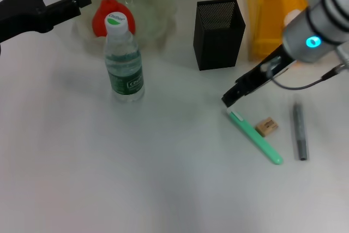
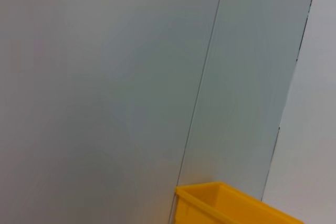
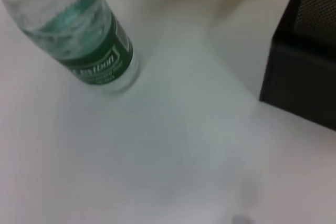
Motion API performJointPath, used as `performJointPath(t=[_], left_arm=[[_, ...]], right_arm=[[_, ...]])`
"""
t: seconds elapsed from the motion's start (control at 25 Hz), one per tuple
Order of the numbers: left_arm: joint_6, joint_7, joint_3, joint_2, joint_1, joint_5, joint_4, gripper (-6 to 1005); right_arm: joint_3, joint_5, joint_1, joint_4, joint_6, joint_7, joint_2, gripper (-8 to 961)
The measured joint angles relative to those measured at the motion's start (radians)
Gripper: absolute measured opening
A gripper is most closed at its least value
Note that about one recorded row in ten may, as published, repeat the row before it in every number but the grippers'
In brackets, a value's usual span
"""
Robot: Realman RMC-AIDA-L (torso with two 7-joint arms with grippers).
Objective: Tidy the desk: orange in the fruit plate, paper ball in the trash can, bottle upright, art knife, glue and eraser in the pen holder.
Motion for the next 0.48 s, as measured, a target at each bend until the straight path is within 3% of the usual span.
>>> performJointPath(t=[0.12, 0.48], left_arm=[[0.000, 0.001, -0.013, 0.000, 0.000, 0.000, -0.005, 699], [0.000, 0.002, -0.024, 0.000, 0.001, 0.000, -0.006, 699]], right_arm=[[-0.046, 0.002, 0.023, 0.086, 0.049, 0.006, 0.002, 691], [-0.092, 0.004, 0.041, 0.178, 0.121, 0.009, 0.003, 681]])
